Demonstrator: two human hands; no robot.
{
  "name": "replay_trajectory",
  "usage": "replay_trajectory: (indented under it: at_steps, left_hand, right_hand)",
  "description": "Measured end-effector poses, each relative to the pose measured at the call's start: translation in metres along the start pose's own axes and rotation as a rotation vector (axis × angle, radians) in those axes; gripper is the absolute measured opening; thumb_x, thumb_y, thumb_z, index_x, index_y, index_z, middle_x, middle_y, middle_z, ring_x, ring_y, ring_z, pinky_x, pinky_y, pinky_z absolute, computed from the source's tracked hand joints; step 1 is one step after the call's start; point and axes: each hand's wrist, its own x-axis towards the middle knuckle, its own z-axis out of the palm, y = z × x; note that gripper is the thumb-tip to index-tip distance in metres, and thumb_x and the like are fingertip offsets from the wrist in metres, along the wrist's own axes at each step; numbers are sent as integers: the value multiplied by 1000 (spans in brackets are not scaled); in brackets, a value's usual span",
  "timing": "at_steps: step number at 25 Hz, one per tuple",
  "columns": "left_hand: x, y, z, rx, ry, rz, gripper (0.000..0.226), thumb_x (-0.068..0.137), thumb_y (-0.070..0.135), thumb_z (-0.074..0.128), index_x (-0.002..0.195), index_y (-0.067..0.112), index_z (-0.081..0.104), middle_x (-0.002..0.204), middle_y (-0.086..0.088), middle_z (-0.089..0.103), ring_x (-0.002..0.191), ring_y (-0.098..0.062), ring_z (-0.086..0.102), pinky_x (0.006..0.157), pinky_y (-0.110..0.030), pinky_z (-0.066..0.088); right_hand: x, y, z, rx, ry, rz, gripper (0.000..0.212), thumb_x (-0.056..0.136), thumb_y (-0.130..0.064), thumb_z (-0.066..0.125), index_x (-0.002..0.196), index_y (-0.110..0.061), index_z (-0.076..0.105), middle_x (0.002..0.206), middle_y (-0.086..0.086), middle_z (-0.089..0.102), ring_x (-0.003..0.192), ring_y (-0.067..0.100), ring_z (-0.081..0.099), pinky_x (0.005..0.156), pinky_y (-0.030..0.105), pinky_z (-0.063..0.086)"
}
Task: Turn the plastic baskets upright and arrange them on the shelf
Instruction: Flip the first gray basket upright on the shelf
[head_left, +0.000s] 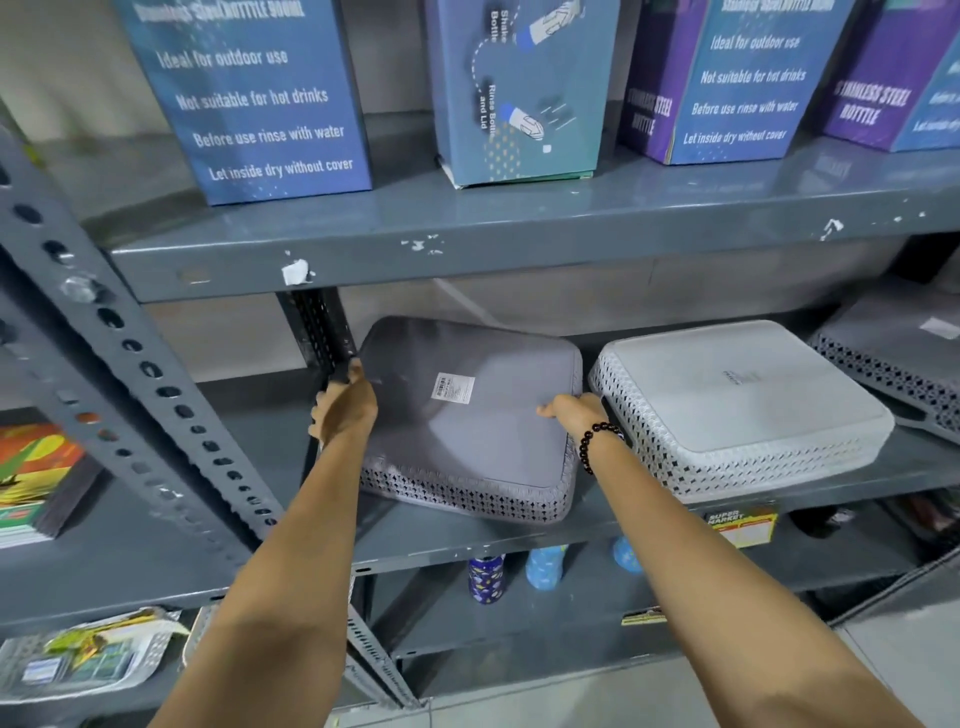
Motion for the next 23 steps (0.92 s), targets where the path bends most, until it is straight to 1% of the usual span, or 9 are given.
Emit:
replay_trajectory:
  at_steps: [5, 9, 13, 15, 16, 17, 18, 21, 23]
  left_hand:
    - [-8, 7, -18, -265, 95, 27, 67, 98, 53, 14, 133, 9, 50, 141, -22, 45, 125, -39, 47, 106, -48, 37]
    - [-11, 6, -23, -700, 74, -104, 64, 95, 53, 20, 136, 14, 50, 147, -14, 43, 131, -35, 44, 109, -46, 35]
    - [-18, 3, -26, -1011, -22, -159, 70, 91, 52, 23, 129, 3, 55, 136, -23, 53, 120, -42, 52, 106, -47, 39]
    - [-19, 1, -29, -1101, -34, -130, 66, 92, 49, 25, 100, 6, 73, 126, -29, 57, 92, -45, 59, 97, -50, 46]
    - [-20, -1, -30, -1109, -25, -133, 60, 93, 48, 25, 71, 13, 70, 105, -30, 66, 70, -36, 55, 80, -46, 51]
    - [-21, -4, -31, -1113, -8, -153, 55, 94, 48, 26, 55, 18, 51, 79, -20, 64, 58, -26, 46, 64, -37, 47]
    - [-23, -7, -33, -1132, -1, -167, 52, 94, 49, 26, 53, 20, 40, 66, -8, 54, 55, -19, 41, 57, -31, 40]
    - [-24, -20, -34, -1159, -29, -174, 53, 92, 59, 24, 70, 21, 54, 75, 0, 56, 70, -14, 53, 70, -29, 44]
    - [-27, -27, -34, -1187, -69, -178, 57, 91, 62, 24, 103, 23, 63, 96, 1, 64, 87, -13, 57, 84, -28, 46]
  right_hand:
    - [-5, -14, 0, 70, 23, -177, 70, 80, -4, 64, 142, -2, 32, 142, 13, 47, 131, 29, 46, 105, 33, 36]
    - [-2, -13, -1, 139, 75, -313, 82, 64, -10, 73, 139, -19, 41, 131, 6, 60, 119, 27, 58, 103, 42, 46]
    - [-2, -10, -3, 144, 106, -401, 84, 72, -1, 71, 144, -18, 33, 142, 8, 45, 125, 25, 50, 109, 41, 40]
    - [-7, -5, -4, 192, 90, -415, 81, 71, 4, 67, 142, -21, 37, 138, 10, 48, 118, 27, 54, 105, 42, 44]
    - [-8, -1, -5, 237, 74, -407, 76, 74, 7, 62, 142, -19, 39, 132, 11, 53, 113, 26, 56, 101, 40, 47]
    - [-13, -1, -8, 293, 45, -384, 69, 78, 7, 55, 141, -15, 41, 125, 11, 57, 108, 25, 57, 96, 36, 48]
    - [-23, -4, -10, 348, 16, -354, 60, 83, 6, 48, 140, -11, 42, 120, 13, 58, 108, 26, 56, 92, 33, 48]
    - [-31, -14, -17, 558, -76, -213, 44, 96, -2, 29, 137, -2, 44, 139, 23, 49, 133, 36, 42, 111, 41, 33]
    - [-29, -14, -24, 674, -110, -112, 44, 99, -24, 27, 130, -4, 52, 141, 18, 49, 135, 31, 41, 116, 37, 27]
